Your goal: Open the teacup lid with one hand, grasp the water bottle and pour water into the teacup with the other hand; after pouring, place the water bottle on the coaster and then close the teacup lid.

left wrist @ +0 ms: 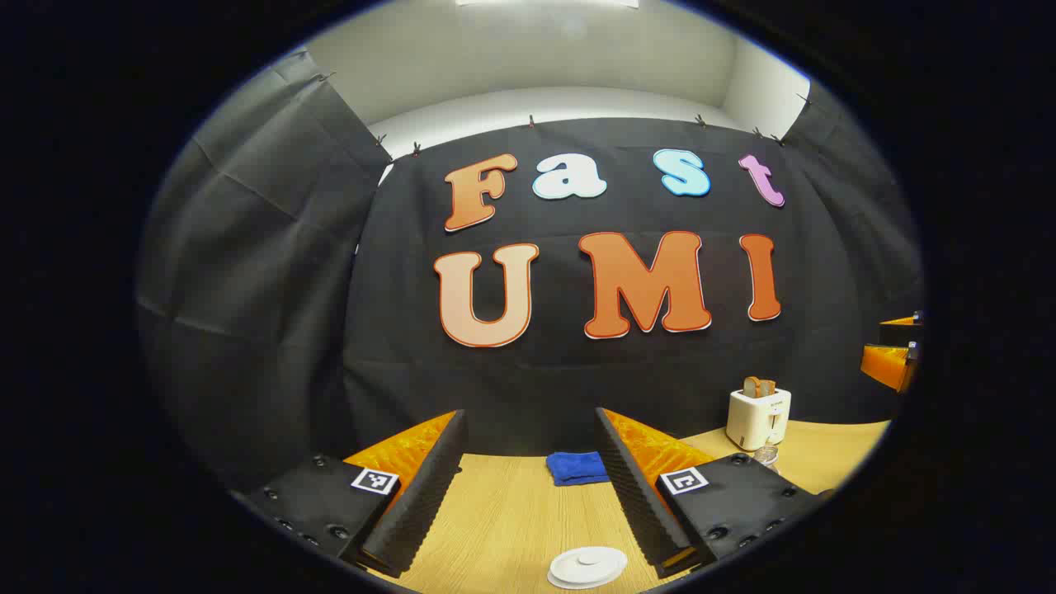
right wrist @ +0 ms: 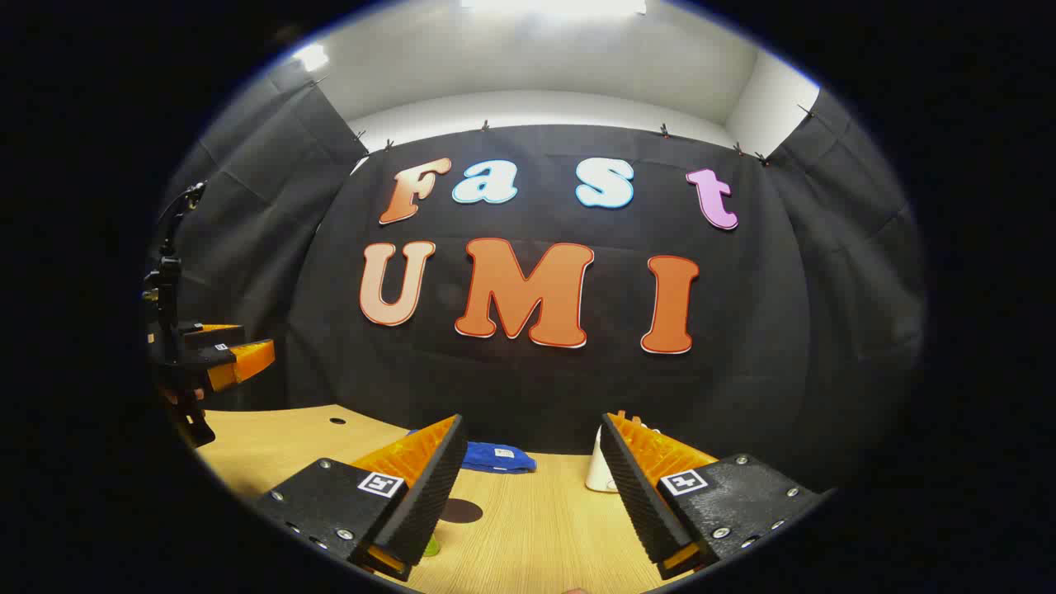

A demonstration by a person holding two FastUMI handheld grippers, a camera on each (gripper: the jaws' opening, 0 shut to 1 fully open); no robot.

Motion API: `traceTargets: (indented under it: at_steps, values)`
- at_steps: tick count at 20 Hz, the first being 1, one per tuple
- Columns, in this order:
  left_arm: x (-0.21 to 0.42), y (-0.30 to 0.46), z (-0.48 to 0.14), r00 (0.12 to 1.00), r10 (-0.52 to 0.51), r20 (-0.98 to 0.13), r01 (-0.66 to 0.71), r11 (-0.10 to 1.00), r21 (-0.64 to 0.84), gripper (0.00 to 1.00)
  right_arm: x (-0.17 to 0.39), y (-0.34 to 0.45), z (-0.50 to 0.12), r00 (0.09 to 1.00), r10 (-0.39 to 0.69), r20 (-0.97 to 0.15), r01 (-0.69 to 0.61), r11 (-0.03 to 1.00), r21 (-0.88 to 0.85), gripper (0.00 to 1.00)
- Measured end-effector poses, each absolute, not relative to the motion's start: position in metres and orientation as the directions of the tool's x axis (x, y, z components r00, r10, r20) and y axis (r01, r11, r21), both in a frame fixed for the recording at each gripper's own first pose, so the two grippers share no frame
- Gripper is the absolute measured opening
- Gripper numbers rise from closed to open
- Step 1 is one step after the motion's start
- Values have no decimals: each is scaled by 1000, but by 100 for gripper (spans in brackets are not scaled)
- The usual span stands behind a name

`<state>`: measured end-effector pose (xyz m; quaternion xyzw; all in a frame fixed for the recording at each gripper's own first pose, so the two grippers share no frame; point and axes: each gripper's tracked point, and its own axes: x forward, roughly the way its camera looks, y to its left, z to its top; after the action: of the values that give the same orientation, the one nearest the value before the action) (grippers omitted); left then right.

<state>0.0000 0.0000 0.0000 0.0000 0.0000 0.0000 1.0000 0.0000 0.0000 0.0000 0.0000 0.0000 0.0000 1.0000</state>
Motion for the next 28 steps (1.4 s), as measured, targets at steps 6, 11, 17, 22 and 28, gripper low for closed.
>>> traceTargets:
  at_steps: [6, 11, 17, 22, 28]
  values:
    - [0, -5, 4, 1000, -11, 3, 11, 1000, 1, 99, 3, 2, 1, 1000, 26, 3, -26, 1000, 10, 97]
    - [-2, -6, 0, 1000, -13, -13, 13, 1000, -3, 99, 4, 5, -2, 999, 41, -4, -41, 999, 22, 97]
    - [-4, -3, -2, 1000, -3, -24, 3, 1000, -2, 99, 4, 10, 0, 998, 61, 0, -61, 998, 33, 100]
    - [-6, -6, -20, 998, -18, -61, 17, 1000, -25, 99, 3, 11, -8, 998, 65, -10, -65, 997, 29, 97]
    - [-9, -25, -74, 983, -93, -155, 88, 995, -39, 99, -2, 18, -29, 995, 88, -47, -86, 995, 48, 97]
